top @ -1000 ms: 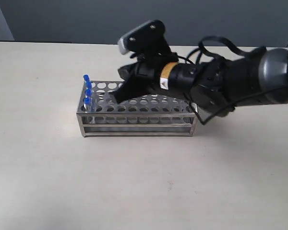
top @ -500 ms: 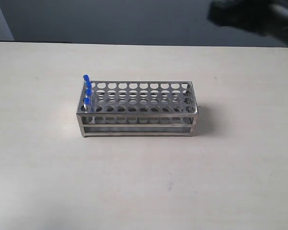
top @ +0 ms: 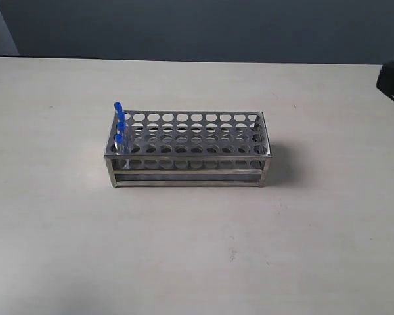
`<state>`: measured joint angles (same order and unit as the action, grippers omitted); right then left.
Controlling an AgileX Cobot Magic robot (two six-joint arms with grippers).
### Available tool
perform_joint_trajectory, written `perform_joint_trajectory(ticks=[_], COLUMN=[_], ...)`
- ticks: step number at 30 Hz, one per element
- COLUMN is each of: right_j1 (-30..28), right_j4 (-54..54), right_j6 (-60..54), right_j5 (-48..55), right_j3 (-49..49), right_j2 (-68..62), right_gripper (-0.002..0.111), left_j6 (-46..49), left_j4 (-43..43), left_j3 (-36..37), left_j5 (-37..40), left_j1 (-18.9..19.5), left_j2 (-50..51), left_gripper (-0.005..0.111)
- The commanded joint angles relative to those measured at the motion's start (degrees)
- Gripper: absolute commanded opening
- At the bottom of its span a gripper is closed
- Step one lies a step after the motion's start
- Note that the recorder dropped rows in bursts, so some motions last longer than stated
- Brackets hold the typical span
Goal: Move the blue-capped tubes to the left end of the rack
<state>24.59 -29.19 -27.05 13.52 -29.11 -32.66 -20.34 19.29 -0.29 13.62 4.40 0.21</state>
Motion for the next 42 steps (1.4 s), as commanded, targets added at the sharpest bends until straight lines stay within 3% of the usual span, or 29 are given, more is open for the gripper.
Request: perform_joint_trajectory(ticks=[1, 4, 7, 15, 23, 31, 42], right_j1=[-0.6, -3.7, -10.0, -27.1, -31.4, -31.6, -31.6], right_j4=[0.3, -1.3, 2.7, 8.9, 22.7, 22.0, 21.6], right_j6=[2.5, 6.2, 11.7, 12.8, 32.9, 26.6, 27.0], right_j5=[-8.4, -25.4, -28.5, -9.1, 2.9, 2.9, 4.1], right_j3=[5.2, 19.7, 29.1, 29.1, 29.1, 29.1, 29.1], right_j2=[1.9, 5.7, 11.7, 23.4, 28.3, 31.3, 31.3], right_gripper=[-0.001, -0.001, -0.001, -0.001, -0.001, -0.001, -0.001], left_j6=[-0.1, -0.1, -0.1, -0.1, -0.1, -0.1, -0.1], left_j4=[-0.4, -0.2, -0.1, -0.1, -0.1, -0.1, -0.1], left_j3=[0.2, 0.2, 0.2, 0.2, 0.2, 0.2, 0.2], left_j5=[-0.3, -0.1, -0.1, -0.1, -0.1, -0.1, -0.1], left_j1=[-0.5, -0.5, -0.5, -0.5, -0.5, -0.5, -0.5], left_j2=[-0.2, -0.2, -0.2, -0.2, -0.2, -0.2, -0.2], left_gripper=[0.000, 0.000, 0.000, 0.000, 0.000, 0.000, 0.000])
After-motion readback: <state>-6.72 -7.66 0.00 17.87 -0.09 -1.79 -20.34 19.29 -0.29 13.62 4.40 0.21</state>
